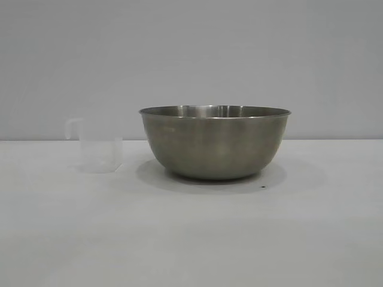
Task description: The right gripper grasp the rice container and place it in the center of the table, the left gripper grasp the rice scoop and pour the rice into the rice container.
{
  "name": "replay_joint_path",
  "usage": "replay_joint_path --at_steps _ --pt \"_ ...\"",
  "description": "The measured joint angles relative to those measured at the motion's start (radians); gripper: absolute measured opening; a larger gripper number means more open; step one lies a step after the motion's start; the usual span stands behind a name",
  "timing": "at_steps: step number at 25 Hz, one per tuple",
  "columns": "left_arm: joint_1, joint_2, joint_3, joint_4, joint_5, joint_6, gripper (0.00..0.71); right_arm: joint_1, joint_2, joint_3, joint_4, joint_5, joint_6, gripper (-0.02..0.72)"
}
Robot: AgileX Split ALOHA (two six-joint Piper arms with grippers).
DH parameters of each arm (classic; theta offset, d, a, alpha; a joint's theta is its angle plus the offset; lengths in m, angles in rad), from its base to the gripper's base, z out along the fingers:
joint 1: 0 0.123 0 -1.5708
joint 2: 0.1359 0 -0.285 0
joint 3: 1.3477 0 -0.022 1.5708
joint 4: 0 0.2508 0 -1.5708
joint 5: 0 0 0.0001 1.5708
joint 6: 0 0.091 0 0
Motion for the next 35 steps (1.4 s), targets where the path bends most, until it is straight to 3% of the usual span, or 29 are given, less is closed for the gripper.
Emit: replay_joint_path --at_steps 7,16,22,35 --pt "0.0 -0.117 0.018 0.023 0.068 -0.009 0.319 0.0 0.0 0.0 0.0 0.0 0.0 0.254" --pt "0.0 -0.117 0.027 0.034 0.06 -0.095 0.319 0.0 0.0 0.0 0.0 0.0 0.0 0.254" --pt "0.0 -0.117 0.036 0.126 0.045 -0.136 0.319 0.0 0.0 0.0 0.0 0.0 0.0 0.254" --pt "0.0 -0.117 0.036 0.102 0.045 -0.137 0.319 0.0 0.0 0.0 0.0 0.0 0.0 0.254"
